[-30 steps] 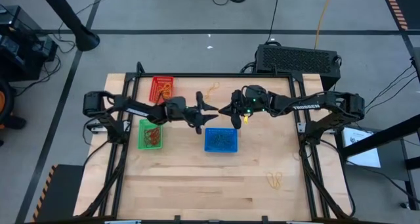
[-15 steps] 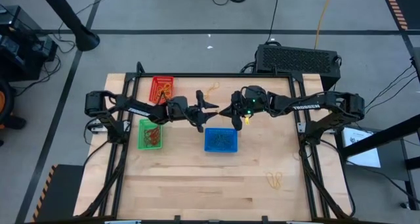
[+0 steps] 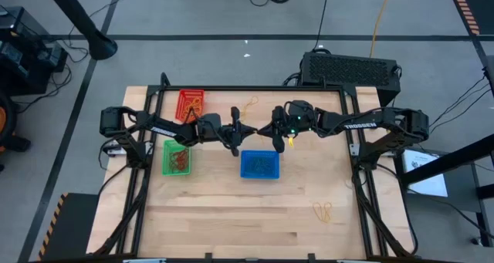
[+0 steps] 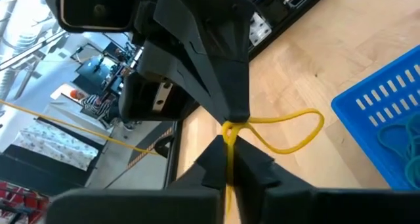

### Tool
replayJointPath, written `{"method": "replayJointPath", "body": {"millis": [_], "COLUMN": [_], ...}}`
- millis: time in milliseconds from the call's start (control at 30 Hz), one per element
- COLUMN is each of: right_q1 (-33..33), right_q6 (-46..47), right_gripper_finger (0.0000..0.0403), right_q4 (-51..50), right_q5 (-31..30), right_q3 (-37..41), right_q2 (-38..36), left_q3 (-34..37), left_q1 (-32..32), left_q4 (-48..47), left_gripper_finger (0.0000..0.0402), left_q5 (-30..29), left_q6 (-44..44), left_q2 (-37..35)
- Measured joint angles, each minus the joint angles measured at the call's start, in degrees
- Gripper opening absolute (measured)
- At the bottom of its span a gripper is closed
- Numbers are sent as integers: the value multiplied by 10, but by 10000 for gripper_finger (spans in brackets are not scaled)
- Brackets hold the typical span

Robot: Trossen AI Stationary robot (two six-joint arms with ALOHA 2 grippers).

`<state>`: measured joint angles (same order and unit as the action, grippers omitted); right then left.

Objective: Sort rubber bands into baskets
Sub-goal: Put the yellow rubber band into the red bin

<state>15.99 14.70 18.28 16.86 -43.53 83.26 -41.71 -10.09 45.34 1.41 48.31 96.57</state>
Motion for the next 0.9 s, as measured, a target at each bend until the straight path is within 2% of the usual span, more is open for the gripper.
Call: {"method": "replayJointPath", "body": {"millis": [133,300,400,467,567,700,767,900], "right_q1": [0,0,0,1,1,1,1,1], "right_q6": [3,5,-6,-9,-11,-24,-29,-34], "right_gripper_finger": [0,1,5,10,17,19,19,19], "right_q4": [0,1,1,0,-14,-39,-54,-79], "right_q5": [-1,-5,-8,-8,-8,-8,-8,-8], "right_q3": [0,0,0,0,0,0,0,0], "right_q2": [0,0,0,0,0,0,0,0], "left_q3": [0,0,0,0,0,0,0,0], "left_q1": [0,1,-6,-9,-20,-47,-72,-136], "left_q4": [-4,-21,-53,-97,-169,-302,-378,-519], "left_gripper_finger": [9,5,4,3,2,2,1,1], "left_q5": [-12,-101,-127,-161,-248,-350,-374,-377], "left_q6": [0,-18,-29,-29,-37,-102,-147,-249], "left_q2": [0,-7,-26,-45,-82,-138,-169,-219]}}
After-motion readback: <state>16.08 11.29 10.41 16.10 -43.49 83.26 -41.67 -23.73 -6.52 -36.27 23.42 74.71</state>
